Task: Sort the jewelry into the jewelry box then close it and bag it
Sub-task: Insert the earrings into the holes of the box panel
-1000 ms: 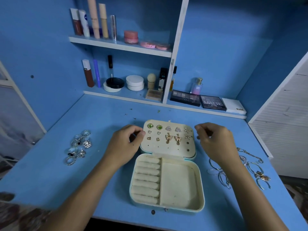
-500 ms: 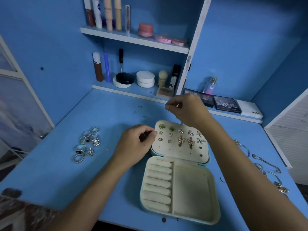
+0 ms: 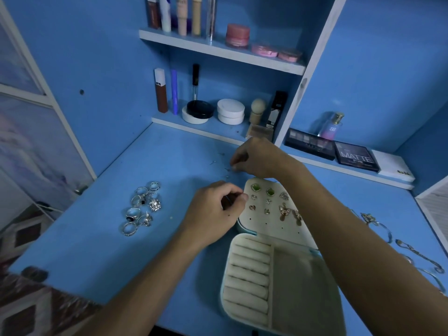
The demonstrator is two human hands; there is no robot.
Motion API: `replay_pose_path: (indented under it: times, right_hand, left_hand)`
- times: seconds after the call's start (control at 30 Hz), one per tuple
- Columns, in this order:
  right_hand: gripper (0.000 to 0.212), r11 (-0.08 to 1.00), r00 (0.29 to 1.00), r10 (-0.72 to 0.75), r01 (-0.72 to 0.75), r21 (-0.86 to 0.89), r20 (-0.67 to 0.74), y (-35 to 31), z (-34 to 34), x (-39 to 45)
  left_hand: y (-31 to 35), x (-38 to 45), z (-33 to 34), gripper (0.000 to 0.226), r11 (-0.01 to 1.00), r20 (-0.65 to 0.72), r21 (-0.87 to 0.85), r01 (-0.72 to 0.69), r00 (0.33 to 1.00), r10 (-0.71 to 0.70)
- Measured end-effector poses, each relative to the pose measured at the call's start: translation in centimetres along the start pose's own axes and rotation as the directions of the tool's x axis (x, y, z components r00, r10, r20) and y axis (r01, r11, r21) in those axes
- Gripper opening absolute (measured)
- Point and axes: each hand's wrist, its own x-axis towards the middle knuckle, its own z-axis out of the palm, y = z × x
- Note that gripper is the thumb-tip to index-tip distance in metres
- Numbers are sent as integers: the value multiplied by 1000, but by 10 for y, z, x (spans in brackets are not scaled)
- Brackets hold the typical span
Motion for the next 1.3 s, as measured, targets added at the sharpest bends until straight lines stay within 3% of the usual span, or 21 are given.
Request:
replay_pose_path:
  times: [0.3, 0.93, 1.1, 1.3]
  right_hand:
    - [18, 1000, 998, 13, -12, -26, 62, -3, 1, 7]
    - [9, 992, 1000, 9, -8, -128, 7, -2, 3, 8]
    - [10, 996, 997, 23, -29, -81, -76, 8, -4, -3]
    - [9, 993, 950, 100, -76, 92, -294, 19, -21, -35]
  left_hand:
    - [0, 0, -1, 8, 1000, 3, 2, 11, 1000, -11]
    - [2, 0, -2, 10, 1000, 15, 18, 15, 1000, -15]
    - [1, 0, -2, 9, 1000, 16, 18, 20, 1000, -20]
    - [2, -1, -1, 6, 999, 7, 25, 23, 1000, -23]
